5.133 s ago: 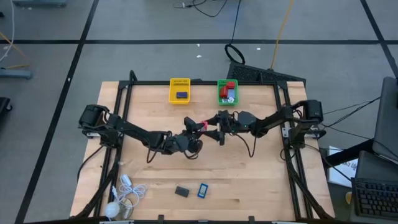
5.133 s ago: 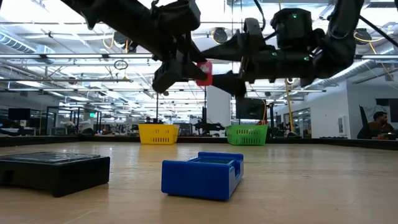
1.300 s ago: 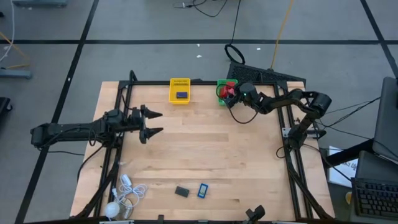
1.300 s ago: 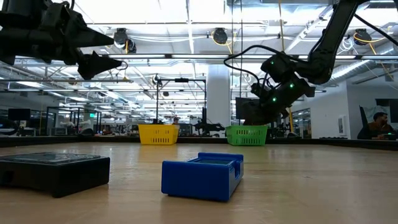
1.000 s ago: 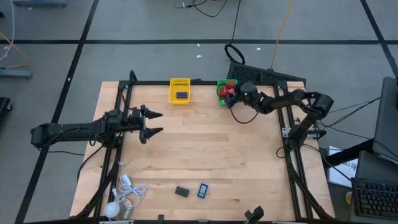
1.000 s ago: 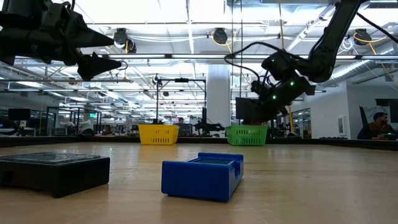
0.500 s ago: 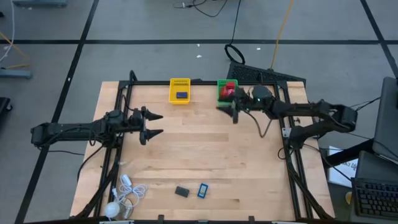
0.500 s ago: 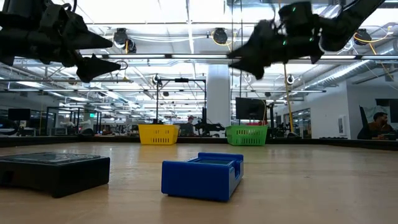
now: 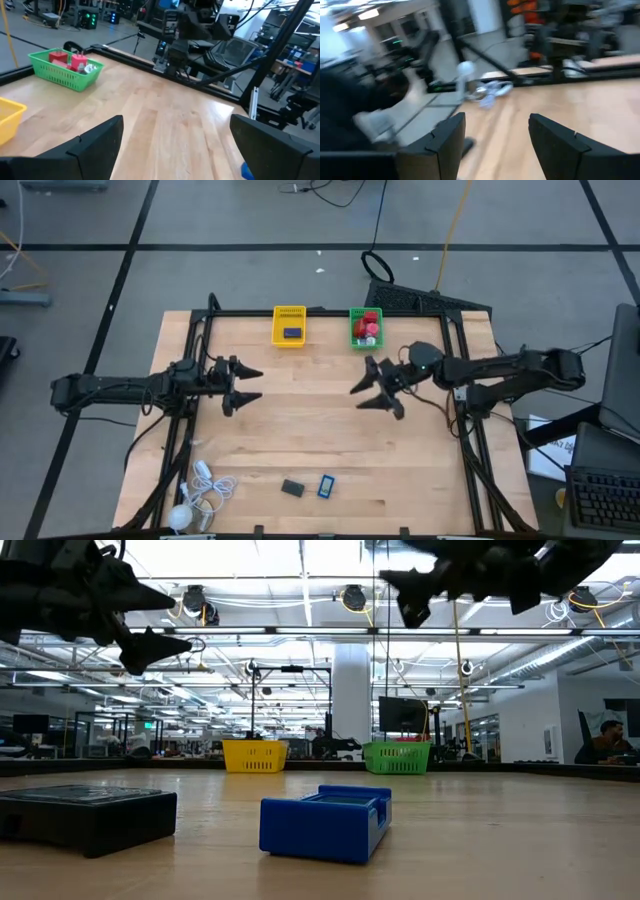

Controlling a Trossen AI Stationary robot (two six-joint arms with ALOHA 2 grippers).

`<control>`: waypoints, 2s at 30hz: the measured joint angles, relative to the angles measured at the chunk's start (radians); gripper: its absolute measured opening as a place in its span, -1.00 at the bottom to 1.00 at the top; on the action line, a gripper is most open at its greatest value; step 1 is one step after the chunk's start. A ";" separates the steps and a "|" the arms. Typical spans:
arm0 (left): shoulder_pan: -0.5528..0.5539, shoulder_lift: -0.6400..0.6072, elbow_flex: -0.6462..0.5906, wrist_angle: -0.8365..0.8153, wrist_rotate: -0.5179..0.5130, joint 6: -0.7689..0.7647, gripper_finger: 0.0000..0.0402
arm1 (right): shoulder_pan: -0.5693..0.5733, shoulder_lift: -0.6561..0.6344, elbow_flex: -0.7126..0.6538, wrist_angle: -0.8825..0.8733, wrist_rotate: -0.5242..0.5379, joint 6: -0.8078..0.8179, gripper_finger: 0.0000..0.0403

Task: Pick & Place Office items
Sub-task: Put the black digital timer into the yellow bin

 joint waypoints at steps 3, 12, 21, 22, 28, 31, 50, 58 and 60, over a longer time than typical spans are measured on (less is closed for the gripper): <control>-0.010 0.000 0.000 0.000 -0.001 -0.001 0.83 | -0.015 -0.083 0.000 -0.113 -0.064 -0.035 0.01; -0.013 0.000 0.000 0.002 -0.021 0.008 0.75 | -0.129 -0.409 0.000 -0.504 0.081 -0.068 -0.01; -0.013 0.000 0.000 -0.001 -0.022 0.063 0.76 | -0.139 -0.613 -0.055 -0.718 0.474 -0.121 0.00; -0.013 0.000 0.000 -0.001 -0.022 0.069 0.76 | -0.139 -0.637 -0.079 -0.683 0.513 -0.114 0.00; -0.013 0.000 0.000 -0.002 -0.022 0.086 0.74 | -0.139 -0.774 -0.253 -0.501 0.643 -0.110 -0.01; -0.013 0.000 0.000 -0.003 -0.021 0.087 0.74 | -0.139 -0.802 -0.321 -0.426 0.639 -0.113 0.01; -0.012 0.000 0.000 -0.049 -0.020 0.077 0.74 | 0.038 -0.863 -0.520 -0.248 0.798 -0.207 0.01; -0.054 0.034 0.000 -0.072 -0.049 0.063 0.74 | 0.097 -0.943 -0.562 -0.309 0.798 -0.271 0.00; -0.070 0.057 0.000 -0.070 -0.080 0.058 0.74 | 0.097 -0.980 -0.575 -0.328 0.796 -0.272 0.00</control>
